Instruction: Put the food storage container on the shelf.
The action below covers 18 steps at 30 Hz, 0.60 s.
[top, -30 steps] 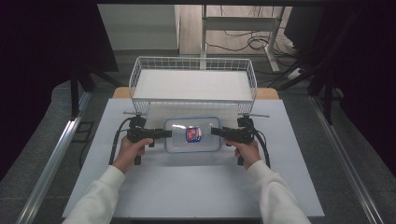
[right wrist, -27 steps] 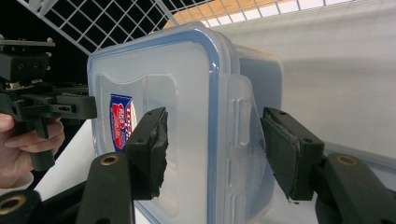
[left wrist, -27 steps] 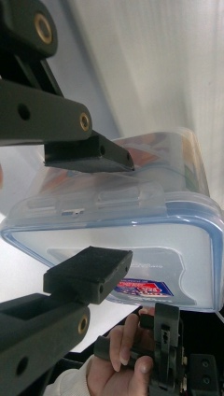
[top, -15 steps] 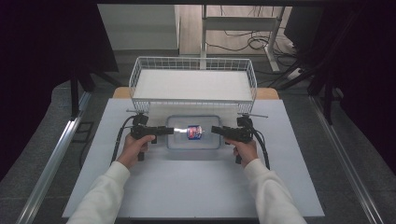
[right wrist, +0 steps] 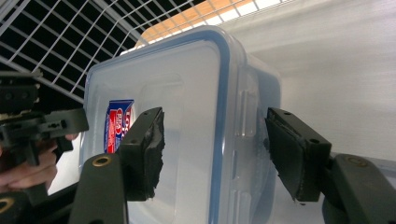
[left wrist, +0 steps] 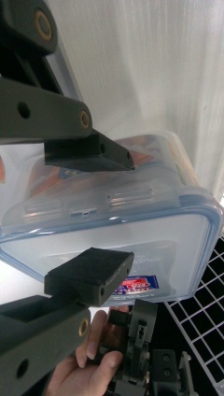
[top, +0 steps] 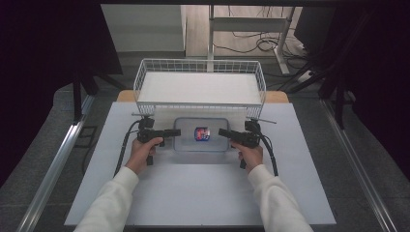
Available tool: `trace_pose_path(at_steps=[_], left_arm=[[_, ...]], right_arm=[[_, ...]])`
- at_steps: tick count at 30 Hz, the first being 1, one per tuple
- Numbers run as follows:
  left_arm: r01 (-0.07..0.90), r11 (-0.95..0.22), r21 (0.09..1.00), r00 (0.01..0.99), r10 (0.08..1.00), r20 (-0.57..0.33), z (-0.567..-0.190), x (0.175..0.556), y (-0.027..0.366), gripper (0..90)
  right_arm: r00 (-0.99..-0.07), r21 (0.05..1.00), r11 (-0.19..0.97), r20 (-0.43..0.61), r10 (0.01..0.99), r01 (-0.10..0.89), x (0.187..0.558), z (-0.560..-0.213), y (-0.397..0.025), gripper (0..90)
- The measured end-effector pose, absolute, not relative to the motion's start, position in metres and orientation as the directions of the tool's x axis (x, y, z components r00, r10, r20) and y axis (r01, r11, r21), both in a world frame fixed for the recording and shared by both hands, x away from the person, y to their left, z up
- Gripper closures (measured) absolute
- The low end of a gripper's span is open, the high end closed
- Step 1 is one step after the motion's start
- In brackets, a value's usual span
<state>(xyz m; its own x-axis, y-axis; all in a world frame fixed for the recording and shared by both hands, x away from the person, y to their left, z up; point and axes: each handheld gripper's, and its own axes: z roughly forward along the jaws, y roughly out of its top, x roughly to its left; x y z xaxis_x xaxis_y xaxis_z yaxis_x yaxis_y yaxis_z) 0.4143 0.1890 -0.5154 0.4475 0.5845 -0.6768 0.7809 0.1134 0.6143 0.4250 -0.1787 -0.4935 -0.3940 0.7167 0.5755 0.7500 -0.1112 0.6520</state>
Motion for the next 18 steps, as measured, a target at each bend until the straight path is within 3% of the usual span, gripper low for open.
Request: trace_pose_path(at_steps=[11, 18], left_arm=[[0.773, 0.125, 0.622, 0.438, 0.604, -0.666, -0.515, 0.412, 0.185, 48.4], [0.732, 0.090, 0.675, 0.467, 0.656, -0.593, -0.511, 0.399, 0.184, 40.1]], right_arm=[[-0.378, 0.658, -0.130, 0.570, 0.730, 0.741, 0.427, -0.498, -0.176, 35.0], [-0.377, 0.701, -0.054, 0.445, 0.812, 0.711, 0.414, -0.488, -0.175, 17.1]])
